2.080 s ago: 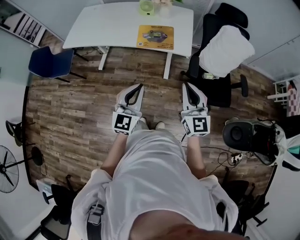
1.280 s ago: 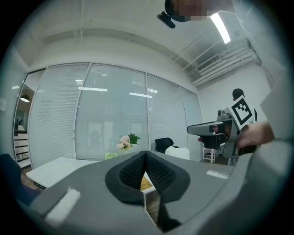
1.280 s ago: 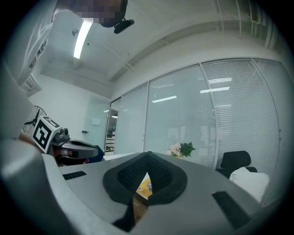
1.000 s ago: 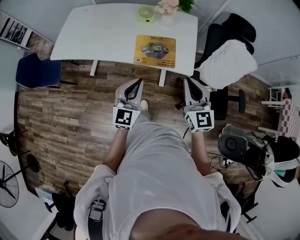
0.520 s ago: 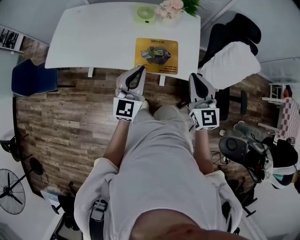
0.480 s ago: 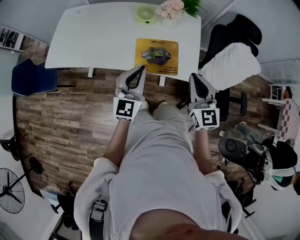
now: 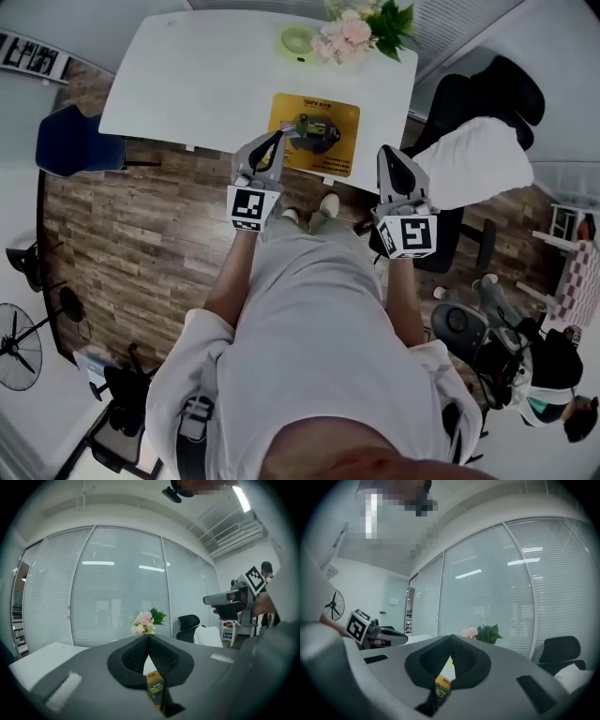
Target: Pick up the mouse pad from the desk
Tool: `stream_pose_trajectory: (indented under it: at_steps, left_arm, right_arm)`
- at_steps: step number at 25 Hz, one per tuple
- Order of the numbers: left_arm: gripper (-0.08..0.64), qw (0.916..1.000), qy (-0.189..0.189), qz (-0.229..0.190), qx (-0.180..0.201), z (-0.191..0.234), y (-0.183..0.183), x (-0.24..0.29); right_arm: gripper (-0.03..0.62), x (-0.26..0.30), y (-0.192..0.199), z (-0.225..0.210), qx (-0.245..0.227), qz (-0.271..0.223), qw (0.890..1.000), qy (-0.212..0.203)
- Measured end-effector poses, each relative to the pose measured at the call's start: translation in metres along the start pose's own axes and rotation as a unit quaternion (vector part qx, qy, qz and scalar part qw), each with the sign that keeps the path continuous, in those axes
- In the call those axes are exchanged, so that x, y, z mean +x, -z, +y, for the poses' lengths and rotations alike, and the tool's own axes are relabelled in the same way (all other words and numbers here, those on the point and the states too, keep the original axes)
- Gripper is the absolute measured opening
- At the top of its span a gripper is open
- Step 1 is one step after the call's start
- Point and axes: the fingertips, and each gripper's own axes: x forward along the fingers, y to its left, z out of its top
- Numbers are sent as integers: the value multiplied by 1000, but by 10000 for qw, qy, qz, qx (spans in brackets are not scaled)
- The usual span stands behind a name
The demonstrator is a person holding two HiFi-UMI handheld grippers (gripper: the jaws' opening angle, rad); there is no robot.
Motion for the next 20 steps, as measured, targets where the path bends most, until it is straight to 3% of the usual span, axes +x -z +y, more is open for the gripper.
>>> stream_pose_trajectory:
  at_steps: [4,7,13,20]
  left_arm:
    - [-6,9989,-241,406,-3,10,32,33]
    - [79,9965,-393,741,-25,23,58,59]
    - [200,9877,-371,1517,-49,47,124,103]
    - [304,9712,-188,2306,-573,70,192,143]
  right_arm:
    - [-2,10,7,-21,25,-1,9997,-248]
    - [-2,14,14,-37,79,51,9995,-293]
    - [-2,18,29,-55,268,185,9993,-201]
    - [-2,30,28,-58,324,297,9990,-45]
